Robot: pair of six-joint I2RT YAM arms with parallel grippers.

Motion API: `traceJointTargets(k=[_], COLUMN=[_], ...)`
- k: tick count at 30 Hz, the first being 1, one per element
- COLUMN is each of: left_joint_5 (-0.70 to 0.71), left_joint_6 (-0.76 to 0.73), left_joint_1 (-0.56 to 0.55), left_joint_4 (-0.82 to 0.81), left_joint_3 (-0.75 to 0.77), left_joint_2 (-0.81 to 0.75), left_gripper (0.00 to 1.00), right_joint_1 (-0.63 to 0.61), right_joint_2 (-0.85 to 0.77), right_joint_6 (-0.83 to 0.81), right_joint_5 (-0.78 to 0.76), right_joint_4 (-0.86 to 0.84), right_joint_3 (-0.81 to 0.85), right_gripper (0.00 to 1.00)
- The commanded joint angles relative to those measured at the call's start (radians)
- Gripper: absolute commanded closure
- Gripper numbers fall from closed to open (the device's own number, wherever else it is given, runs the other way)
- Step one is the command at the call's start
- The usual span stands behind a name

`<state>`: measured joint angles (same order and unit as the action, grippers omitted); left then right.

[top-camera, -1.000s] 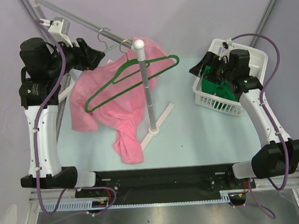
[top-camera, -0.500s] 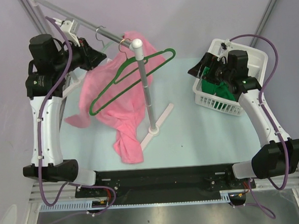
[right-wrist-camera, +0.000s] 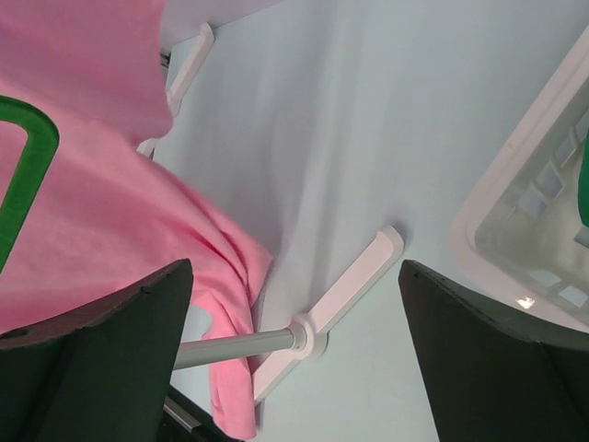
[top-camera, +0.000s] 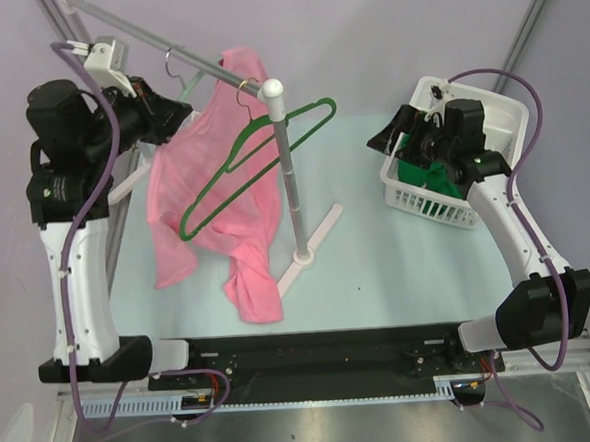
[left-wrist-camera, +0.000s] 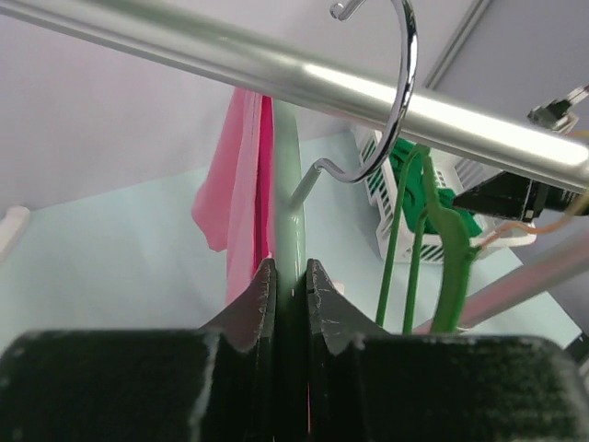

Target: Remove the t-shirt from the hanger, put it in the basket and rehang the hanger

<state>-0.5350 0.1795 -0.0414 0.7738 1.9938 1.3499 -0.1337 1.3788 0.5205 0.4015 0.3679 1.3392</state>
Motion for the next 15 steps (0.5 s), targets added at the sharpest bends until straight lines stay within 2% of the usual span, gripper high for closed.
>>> traceJointTargets(k=[1,6,10,15], left_joint_5=[0.070,0.139,0.231,0.201], left_joint_6=[0.049,0.051,0.054,0.081], left_joint_1=[0.003,0.003,0.003,0.003], left_joint_4=[-0.116,-0.120,-0.148,-0.189], left_joint_3=[0.021,-0.065,-0.258,-0.459], left_joint_2=[-0.139,-0.268,-0.409,-0.529], left_gripper=[1.00,1.00,1.00,1.00], right_joint_1=[-0.004,-0.003,0.000,0.013], right_joint_2=[0.011,0.016,0.023,0.029], right_joint_6=[-0.005,-0.007,-0.011,0.006], right_joint_5=[0.007,0.005,0.007,0.025], right_joint_4=[-0.027,-0.027,-0.033,-0.052], right_joint_3=[0.041,0.037,0.032,0.017], right_gripper=[0.00,0.00,0.00,0.00])
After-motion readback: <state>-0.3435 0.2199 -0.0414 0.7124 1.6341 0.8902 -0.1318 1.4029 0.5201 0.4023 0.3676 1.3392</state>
